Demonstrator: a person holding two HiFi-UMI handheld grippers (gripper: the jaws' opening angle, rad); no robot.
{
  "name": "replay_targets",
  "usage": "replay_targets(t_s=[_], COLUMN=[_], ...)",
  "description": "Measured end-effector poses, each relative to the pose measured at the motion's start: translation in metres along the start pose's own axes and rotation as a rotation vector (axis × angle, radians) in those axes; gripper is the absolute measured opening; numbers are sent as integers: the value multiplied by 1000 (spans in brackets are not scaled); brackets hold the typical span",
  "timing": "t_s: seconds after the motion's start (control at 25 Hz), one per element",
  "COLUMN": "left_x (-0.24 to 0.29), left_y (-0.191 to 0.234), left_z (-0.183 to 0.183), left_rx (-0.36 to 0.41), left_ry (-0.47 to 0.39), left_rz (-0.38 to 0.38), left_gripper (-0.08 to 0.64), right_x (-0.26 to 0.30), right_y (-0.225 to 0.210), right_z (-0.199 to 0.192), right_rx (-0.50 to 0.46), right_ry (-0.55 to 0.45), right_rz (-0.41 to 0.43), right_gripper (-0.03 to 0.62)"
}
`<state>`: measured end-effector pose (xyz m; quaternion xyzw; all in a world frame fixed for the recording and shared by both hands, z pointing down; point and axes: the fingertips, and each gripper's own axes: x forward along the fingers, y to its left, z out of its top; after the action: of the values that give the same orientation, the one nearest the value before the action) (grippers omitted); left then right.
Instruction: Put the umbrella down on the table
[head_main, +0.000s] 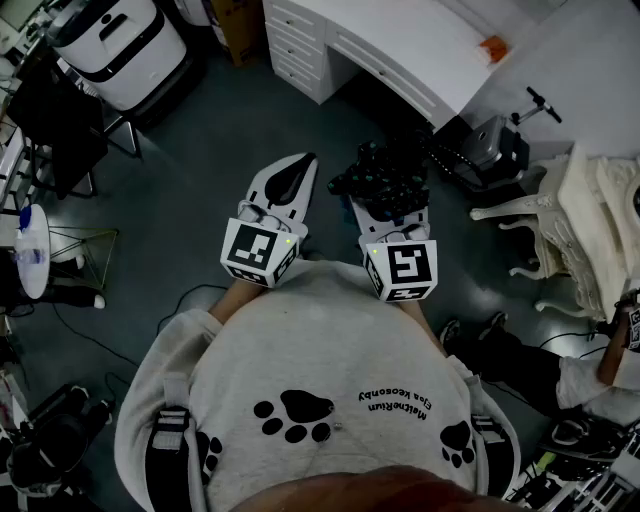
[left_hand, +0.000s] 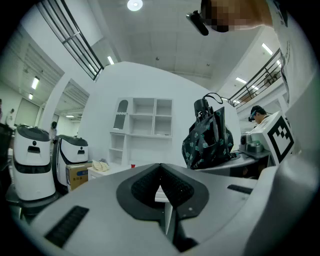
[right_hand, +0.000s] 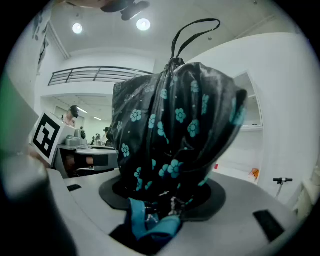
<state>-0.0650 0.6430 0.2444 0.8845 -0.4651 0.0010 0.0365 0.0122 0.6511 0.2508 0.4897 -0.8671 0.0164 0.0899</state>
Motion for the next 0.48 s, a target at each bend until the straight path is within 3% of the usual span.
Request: replay_targets(t_s=[0.48], left_x=[8], left_y=[30], left_z=[-3], left_rx=[-3], left_ry=[-6], left_rz=[-1], left_gripper=[17], right_x=[31], right_y=[3], right_z=[-4], right_rx=[18], right_ry=[12], right_rz=[0], right_gripper=[264])
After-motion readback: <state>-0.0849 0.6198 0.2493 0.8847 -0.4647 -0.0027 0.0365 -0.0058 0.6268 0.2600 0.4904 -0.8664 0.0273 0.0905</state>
